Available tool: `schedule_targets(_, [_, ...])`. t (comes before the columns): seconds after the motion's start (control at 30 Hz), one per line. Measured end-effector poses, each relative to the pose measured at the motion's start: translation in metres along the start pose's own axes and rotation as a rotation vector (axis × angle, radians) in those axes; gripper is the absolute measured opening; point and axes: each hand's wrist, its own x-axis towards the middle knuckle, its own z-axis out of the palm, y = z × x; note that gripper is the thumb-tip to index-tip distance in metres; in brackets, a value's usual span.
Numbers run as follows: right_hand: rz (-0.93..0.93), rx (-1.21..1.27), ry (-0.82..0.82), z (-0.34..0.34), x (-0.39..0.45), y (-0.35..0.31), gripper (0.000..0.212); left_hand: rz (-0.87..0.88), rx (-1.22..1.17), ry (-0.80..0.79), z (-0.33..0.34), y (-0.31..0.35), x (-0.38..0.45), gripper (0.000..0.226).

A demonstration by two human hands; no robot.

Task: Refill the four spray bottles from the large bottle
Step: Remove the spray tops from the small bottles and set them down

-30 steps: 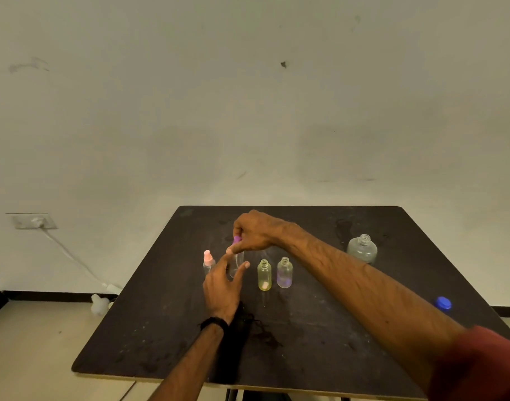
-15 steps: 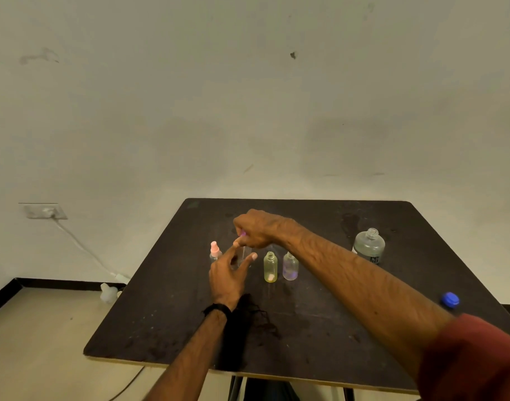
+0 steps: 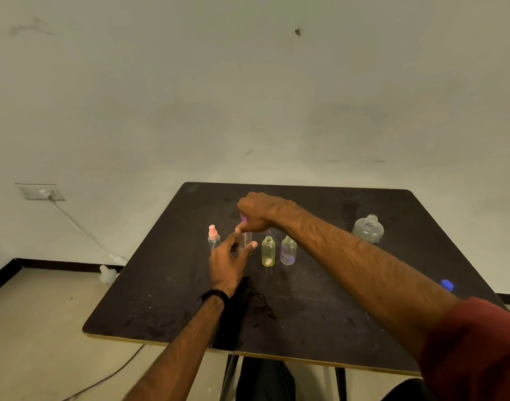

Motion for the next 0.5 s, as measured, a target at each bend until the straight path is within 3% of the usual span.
schedule_targets(0.03, [-0.019,0.028,-0.053,0.0,0.001,0.0,0.02,-0.005,-0.003,-0.004,0.001,-0.003,0.0,0.033])
schedule_targets(0.13, [-0.057,0.102,-0.103,-0.005,0.0,-0.001,0.057,-0.024,-0.034,0.001,0.003,-0.007,-0.004,0.026])
schedule_targets(0.17, [-0.041,0.074,-0.086,-0.004,0.002,0.0,0.057,-0.027,-0.039,0.0,0.003,-0.007,-0.005,0.027])
schedule_targets(0.27, [0.03,-0.034,-0.002,-0.001,0.001,0.0,0.048,-0.008,-0.007,-0.009,0.005,-0.007,-0.004,0.031])
schedule_targets(0.4, [-0.021,0.028,-0.099,0.002,0.002,0.001,0.02,-0.023,0.001,-0.021,0.006,-0.012,-0.003,0.043])
schedule_targets(0.5, [-0.054,0.078,-0.1,0.0,0.001,-0.001,0.07,-0.028,-0.015,-0.013,0.006,-0.016,-0.005,0.037])
